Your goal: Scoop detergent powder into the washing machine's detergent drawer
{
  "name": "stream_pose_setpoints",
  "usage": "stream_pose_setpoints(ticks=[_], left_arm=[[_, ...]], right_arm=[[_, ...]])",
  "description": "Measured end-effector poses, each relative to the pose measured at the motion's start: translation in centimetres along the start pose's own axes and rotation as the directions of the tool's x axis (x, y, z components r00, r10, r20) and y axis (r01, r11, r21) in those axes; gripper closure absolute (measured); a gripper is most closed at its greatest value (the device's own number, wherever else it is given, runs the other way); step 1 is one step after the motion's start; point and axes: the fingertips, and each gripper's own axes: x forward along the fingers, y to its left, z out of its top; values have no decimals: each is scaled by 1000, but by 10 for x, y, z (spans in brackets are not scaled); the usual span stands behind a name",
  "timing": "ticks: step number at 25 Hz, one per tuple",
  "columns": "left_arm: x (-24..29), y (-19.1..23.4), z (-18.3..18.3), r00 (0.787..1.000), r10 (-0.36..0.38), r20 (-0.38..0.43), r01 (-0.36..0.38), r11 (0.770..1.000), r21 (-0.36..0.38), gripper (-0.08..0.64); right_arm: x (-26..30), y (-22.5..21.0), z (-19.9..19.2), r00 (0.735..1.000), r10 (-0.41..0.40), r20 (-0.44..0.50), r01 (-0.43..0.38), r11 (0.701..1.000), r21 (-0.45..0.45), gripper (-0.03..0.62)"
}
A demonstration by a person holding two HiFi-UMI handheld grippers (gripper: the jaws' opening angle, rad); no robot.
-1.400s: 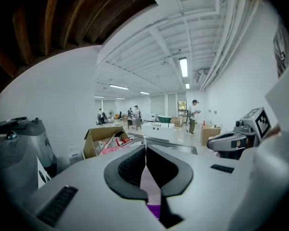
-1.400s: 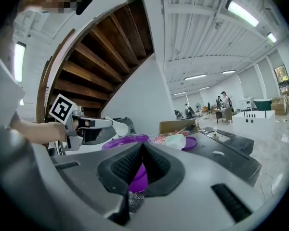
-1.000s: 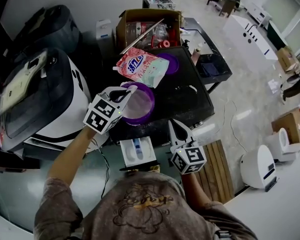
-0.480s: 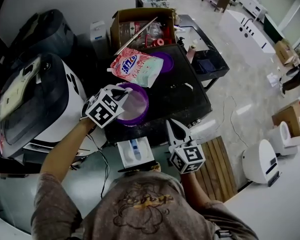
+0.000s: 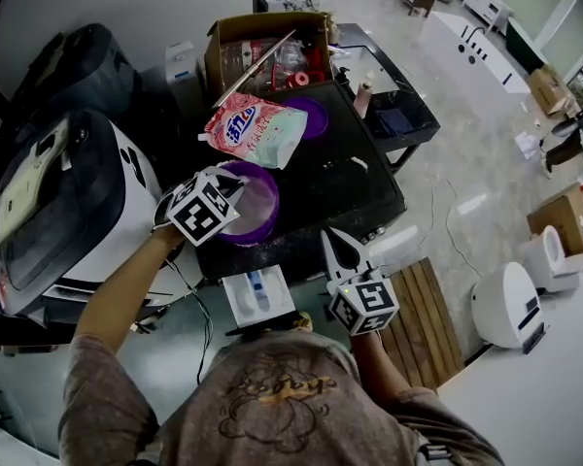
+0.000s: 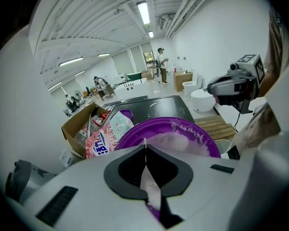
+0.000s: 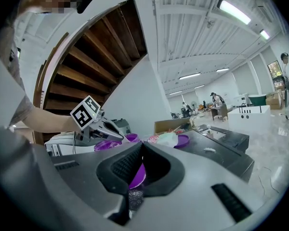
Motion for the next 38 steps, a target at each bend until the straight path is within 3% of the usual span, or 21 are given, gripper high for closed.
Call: stream_pose_setpoints(ticks=[13, 38], left_arm=[[5, -13, 0, 996, -86, -23, 86, 996, -28, 537], [0, -44, 10, 959, -284, -1, 282, 953, -113, 537]], right_arm=[[1, -3, 8, 1000, -5, -3, 5, 1000, -7, 589], [-3, -4, 4, 1000, -11, 5, 11, 1000, 19, 589]])
